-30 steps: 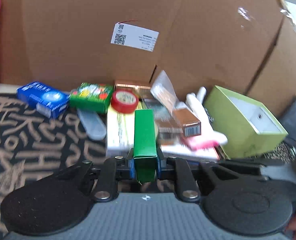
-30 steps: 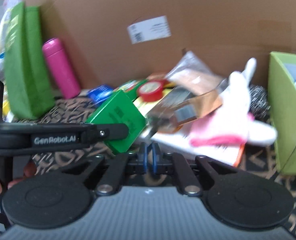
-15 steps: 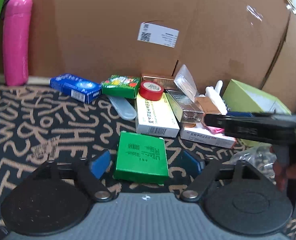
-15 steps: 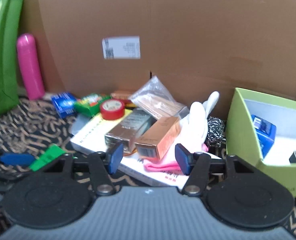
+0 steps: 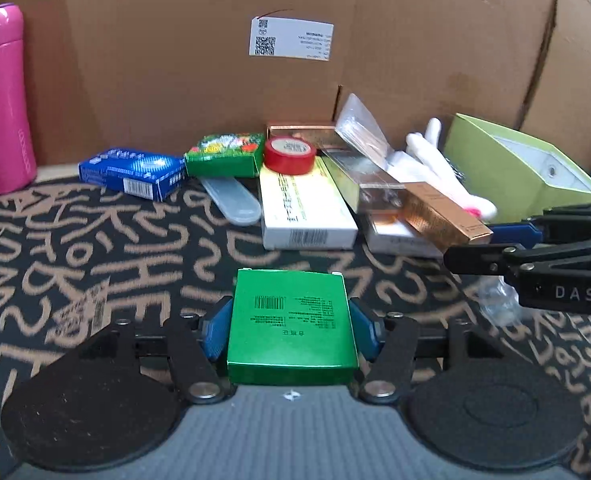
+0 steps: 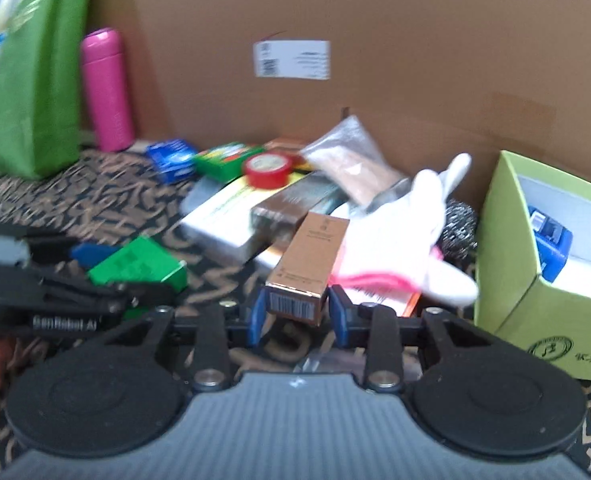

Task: Organize objects
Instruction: 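Grasp the green box with left tool while right tool grasps the bronze box, then carry green box and bronze box into the lime-green box and release both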

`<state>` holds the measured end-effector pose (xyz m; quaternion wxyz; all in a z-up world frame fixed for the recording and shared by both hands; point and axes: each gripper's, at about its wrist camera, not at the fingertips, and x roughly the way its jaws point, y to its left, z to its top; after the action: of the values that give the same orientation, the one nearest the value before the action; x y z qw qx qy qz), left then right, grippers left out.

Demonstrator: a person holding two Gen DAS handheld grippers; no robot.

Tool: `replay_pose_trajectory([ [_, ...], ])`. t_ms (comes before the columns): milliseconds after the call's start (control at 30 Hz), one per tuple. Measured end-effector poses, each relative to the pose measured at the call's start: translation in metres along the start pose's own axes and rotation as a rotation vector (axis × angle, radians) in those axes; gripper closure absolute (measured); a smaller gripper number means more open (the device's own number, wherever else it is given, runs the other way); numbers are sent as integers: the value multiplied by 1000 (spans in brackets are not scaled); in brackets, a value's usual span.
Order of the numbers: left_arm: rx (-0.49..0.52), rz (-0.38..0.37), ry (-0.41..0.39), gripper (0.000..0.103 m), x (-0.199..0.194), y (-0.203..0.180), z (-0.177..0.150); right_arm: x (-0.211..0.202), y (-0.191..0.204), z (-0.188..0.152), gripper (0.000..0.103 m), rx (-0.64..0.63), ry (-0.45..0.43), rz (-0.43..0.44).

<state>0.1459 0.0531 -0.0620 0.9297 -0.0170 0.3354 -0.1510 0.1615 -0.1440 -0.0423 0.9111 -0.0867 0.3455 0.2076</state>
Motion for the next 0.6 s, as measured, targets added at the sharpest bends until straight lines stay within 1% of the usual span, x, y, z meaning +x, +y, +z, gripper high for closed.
replay_pose_trajectory([
  [33, 4, 8, 0, 39, -2, 0, -2, -1, 3, 0, 67, -15, 6, -14],
  [67, 6, 19, 0, 39, -2, -2, -2, -1, 6, 1, 57, -22, -3, -29],
  [100, 6, 31, -2, 37, -2, -4, -2, 1, 8, 3, 54, -24, -11, -41],
  [200, 20, 59, 3, 31, 3, -7, 0, 13, 11, 10, 53, -11, -10, -75],
  [300, 59, 98, 0, 29, 7, -10, -1, 29, 11, 11, 57, -3, 2, -102],
  [333, 73, 104, -5, 31, 7, -10, -3, 33, 10, 10, 63, 1, 11, -101],
  [367, 83, 101, -13, 38, 6, -10, -5, 34, 9, 8, 67, 7, 6, -98],
  [400, 87, 102, -17, 40, 4, -10, -6, 33, 10, 5, 69, 6, -6, -104],
  [433, 85, 99, -10, 40, 2, -9, -6, 31, 10, 4, 73, 8, -11, -104],
  [533, 40, 77, 3, 40, -6, -9, -3, 14, 5, 2, 73, 54, -57, -52],
  [600, 3, 44, -14, 40, -15, -12, 5, -3, 2, 4, 73, 64, -104, -37],
])
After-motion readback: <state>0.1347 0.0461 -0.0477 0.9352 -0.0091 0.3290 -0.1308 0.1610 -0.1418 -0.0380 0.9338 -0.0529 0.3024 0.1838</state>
